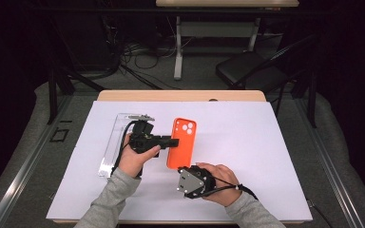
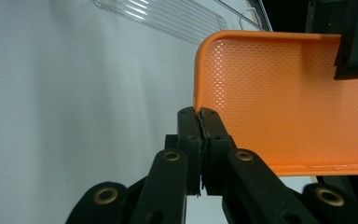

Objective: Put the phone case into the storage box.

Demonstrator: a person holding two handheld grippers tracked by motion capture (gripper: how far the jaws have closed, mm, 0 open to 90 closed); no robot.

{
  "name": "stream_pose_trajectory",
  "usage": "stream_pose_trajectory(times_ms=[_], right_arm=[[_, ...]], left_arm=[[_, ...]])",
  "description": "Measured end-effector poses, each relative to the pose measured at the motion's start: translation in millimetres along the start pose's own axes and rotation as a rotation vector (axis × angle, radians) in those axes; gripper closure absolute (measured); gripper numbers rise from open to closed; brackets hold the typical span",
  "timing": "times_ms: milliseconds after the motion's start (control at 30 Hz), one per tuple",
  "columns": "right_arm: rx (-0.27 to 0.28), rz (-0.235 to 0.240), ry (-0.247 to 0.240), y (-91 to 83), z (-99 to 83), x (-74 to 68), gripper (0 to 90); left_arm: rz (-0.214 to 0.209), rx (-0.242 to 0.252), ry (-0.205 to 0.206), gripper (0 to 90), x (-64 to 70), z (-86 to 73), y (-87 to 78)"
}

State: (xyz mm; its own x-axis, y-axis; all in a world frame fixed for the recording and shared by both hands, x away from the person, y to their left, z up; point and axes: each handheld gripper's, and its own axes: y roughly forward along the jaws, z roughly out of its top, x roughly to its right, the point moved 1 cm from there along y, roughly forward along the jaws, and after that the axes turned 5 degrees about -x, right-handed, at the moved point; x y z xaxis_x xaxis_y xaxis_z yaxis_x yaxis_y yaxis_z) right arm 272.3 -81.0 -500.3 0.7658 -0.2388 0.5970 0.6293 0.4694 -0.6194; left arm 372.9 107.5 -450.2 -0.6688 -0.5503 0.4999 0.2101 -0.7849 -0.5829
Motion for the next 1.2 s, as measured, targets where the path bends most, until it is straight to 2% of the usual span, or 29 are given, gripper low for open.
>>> stream_pose_trajectory(times_ms=[33, 100, 267, 333, 467, 667, 867, 900, 1200], right_arm=[[0.01, 0.0, -0.005, 1.3, 0.3, -1.0, 88.8], [0.014, 0.0, -0.034, 1.9, 0.6, -0.1, 88.8], [0.007, 0.002, -0.033, 1.3, 1.1, -0.7, 88.8], [0.007, 0.003, -0.018, 1.4, 1.3, -1.9, 88.9], [0.026, 0.004, -0.03, 3.0, 1.1, -1.7, 88.9], [0.015, 0.007, -0.04, 2.8, 1.2, -1.9, 88.8], [0.021, 0.009, -0.041, 3.7, 1.2, -2.7, 88.8], [0.023, 0.01, -0.041, 3.7, 1.3, -2.9, 88.8], [0.01, 0.011, -0.043, 3.0, 1.7, -3.5, 88.9]], left_arm=[[-0.019, -0.009, -0.021, 65.7, -0.7, -0.2, 0.6], [-0.015, -0.01, -0.023, 67.2, -1.0, -0.4, 1.1], [-0.014, -0.02, -0.029, 69.7, -1.6, -1.2, 2.5], [-0.016, -0.024, -0.03, 70.7, -1.9, -1.3, 2.7], [-0.016, -0.027, -0.033, 72.8, -3.2, -1.9, 4.1], [-0.008, -0.024, -0.043, 75.8, -4.3, -1.9, 3.1], [-0.018, -0.026, -0.05, 76.2, -4.7, -2.3, 4.4], [-0.028, -0.026, -0.066, 76.2, -4.9, -2.3, 4.3], [-0.033, -0.03, -0.081, 77.7, -5.2, -2.7, 4.0]])
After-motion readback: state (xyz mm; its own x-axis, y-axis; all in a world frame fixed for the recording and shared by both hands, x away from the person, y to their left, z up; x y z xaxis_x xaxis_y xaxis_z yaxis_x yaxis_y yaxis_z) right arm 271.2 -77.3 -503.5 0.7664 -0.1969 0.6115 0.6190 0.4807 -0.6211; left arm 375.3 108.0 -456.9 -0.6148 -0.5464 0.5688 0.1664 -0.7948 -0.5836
